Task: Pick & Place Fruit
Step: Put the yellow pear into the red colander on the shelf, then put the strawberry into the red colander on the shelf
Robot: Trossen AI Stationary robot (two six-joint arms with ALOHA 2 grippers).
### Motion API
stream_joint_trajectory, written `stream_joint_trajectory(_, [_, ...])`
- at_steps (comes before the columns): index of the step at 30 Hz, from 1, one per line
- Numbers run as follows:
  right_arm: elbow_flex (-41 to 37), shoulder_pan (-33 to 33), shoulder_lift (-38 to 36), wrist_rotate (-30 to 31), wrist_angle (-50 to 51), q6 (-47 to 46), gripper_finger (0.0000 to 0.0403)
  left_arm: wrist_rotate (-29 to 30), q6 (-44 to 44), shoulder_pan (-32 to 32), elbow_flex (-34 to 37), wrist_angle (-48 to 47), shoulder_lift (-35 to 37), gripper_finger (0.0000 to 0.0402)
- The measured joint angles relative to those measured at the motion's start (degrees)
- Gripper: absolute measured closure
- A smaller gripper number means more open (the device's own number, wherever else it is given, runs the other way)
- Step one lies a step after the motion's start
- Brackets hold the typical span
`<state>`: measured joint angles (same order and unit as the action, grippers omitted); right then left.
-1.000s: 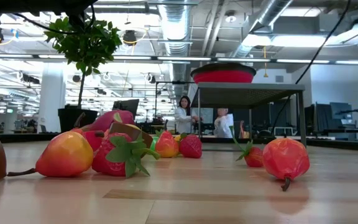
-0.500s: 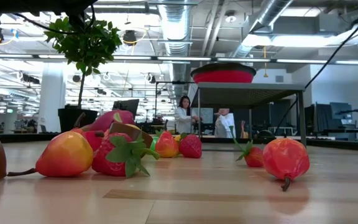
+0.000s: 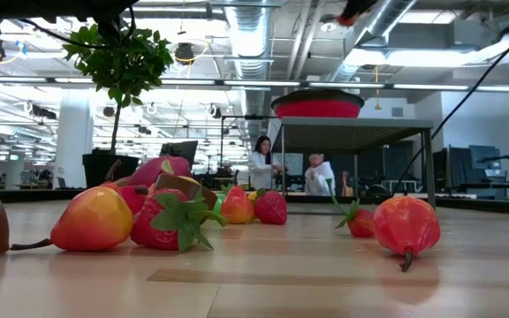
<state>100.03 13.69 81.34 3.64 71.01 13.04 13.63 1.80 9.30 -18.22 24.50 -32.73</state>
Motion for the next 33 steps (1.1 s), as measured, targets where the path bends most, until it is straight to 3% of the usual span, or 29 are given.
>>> stream_joint_trajectory(10, [0.0,12.3,10.6,-10.6,-3.4,11.1,0.0321,0.0,0.0,0.0,0.0,0.0,0.0,0.0399])
stream_joint_trajectory(21, [0.0,20.6,20.3,-11.3,-5.3,16.1,0.0315,0.0,0.2,0.0,0.0,0.0,0.0,0.0399])
stream_joint_trajectory(33, [1.5,22.3,22.6,-10.8,-5.7,15.7,0.0192,0.0,0.0,0.0,0.0,0.0,0.0,0.0399])
